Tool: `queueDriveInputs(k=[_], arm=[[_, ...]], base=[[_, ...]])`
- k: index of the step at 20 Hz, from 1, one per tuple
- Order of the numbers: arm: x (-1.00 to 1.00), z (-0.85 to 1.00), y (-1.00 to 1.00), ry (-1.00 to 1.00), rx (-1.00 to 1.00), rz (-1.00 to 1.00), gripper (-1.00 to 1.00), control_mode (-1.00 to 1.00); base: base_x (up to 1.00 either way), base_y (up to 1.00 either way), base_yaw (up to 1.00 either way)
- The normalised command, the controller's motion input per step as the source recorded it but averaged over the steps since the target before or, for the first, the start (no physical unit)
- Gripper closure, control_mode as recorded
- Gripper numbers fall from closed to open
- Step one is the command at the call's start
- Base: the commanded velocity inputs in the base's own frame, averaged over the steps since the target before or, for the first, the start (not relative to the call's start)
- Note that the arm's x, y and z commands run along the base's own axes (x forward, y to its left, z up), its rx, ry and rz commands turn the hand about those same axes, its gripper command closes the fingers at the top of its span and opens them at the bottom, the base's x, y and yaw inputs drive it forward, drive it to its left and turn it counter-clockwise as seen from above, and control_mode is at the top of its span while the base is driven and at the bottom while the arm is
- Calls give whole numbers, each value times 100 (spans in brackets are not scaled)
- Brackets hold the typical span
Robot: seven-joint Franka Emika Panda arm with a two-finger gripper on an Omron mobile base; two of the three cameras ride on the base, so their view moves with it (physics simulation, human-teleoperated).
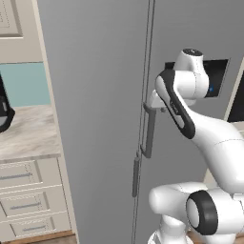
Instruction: Open the freezer door, pick up the ice cube tray from the freezer, and place it on the dining counter.
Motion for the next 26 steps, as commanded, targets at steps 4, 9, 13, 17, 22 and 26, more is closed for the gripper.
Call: queueDriveInputs(k=[4,9,13,17,22,26], arm=[[-22,0,-3,-5,0,0,-100,-100],[-57,0,0,-23,0,0,-100,-100],[-63,0,0,-29,0,0,-100,-100],[-58,0,0,-24,0,0,-100,-100],[-44,1,1,-12,0,0,-100,-100],[-28,1,0,-4,0,-1,-100,-100]], base=[[0,0,0],[0,0,0],[0,0,0],[0,0,0],[0,0,0],[0,0,0]])
